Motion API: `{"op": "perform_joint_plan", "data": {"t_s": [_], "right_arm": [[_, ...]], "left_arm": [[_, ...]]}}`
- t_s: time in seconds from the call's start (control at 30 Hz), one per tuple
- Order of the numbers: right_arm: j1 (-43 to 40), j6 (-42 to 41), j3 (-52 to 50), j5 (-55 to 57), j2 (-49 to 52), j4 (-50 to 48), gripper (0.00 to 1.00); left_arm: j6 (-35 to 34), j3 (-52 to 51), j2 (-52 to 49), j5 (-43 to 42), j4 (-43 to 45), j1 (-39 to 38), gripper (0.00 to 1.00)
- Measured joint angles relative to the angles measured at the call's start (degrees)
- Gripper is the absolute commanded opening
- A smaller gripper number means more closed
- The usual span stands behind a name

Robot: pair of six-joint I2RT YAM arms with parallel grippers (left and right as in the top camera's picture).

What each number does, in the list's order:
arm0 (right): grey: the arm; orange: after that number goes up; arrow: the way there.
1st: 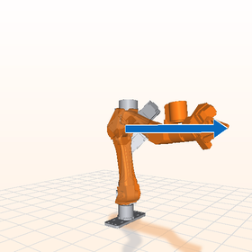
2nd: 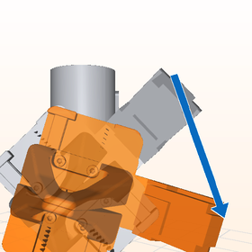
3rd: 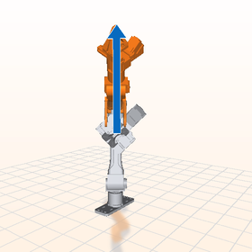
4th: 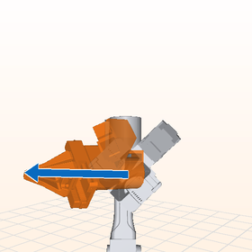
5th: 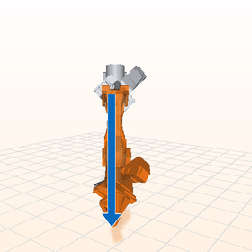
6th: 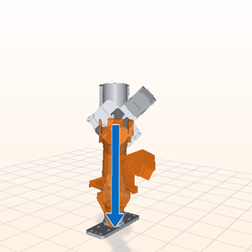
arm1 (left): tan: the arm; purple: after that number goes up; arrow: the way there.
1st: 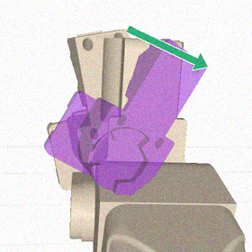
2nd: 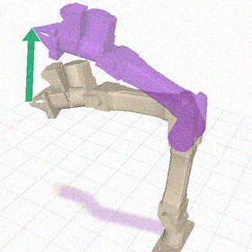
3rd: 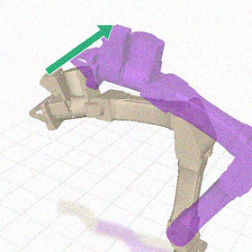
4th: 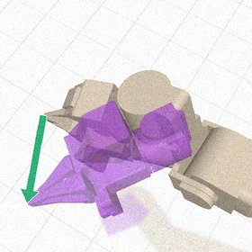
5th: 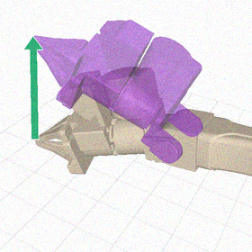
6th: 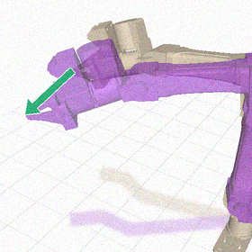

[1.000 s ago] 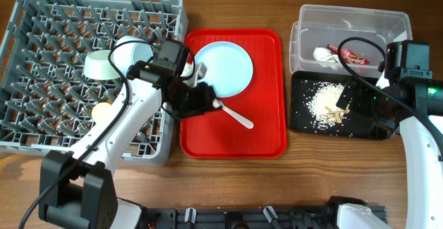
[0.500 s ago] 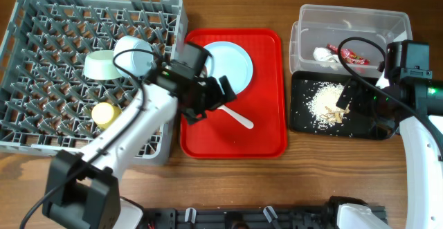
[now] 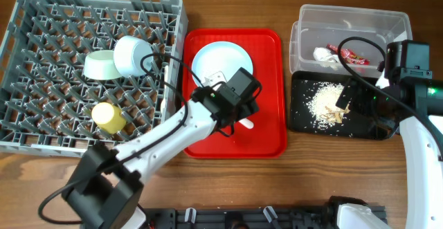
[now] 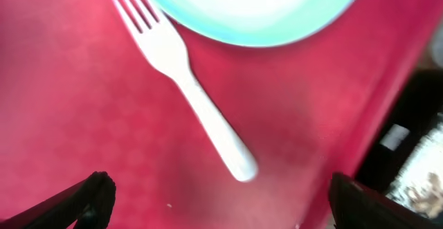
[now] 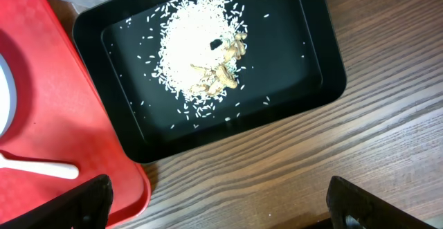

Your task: Sort waste into correct bins and load items into the dishwasher rack

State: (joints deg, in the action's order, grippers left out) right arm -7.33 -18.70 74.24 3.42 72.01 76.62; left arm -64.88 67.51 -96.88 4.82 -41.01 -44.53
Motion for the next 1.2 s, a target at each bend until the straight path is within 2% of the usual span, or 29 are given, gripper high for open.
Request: {"op": "perform_joint_plan", "data": {"t_s": [0.3, 0.6, 1.0, 1.1, 1.2], "right_arm": [[0.0, 0.0, 0.0, -0.9, 0.0, 0.0, 1.00], [0.0, 0.0, 0.0, -1.1, 0.0, 0.0, 1.00], [0.0, 1.1, 0.0, -1.1, 0.0, 0.0, 1.00], [0.0, 1.1, 0.0, -1.1, 0.0, 0.1, 1.00], [0.0, 1.1, 0.0, -1.1, 0.0, 0.1, 1.00]], "left_arm": [[-0.6, 3.7, -3.0, -0.9, -0.6, 4.1, 1.00], [-0.6, 3.7, -11.9, -2.8, -0.7, 3.4, 1.00], [-0.6, 3.8, -14.4, -2.1, -0.9, 3.4, 0.95], [-0.6, 3.9, -14.5, -1.9, -1.1, 3.3, 0.86], [-0.9, 4.1, -14.7, -1.6, -1.8, 3.3, 0.71]]}}
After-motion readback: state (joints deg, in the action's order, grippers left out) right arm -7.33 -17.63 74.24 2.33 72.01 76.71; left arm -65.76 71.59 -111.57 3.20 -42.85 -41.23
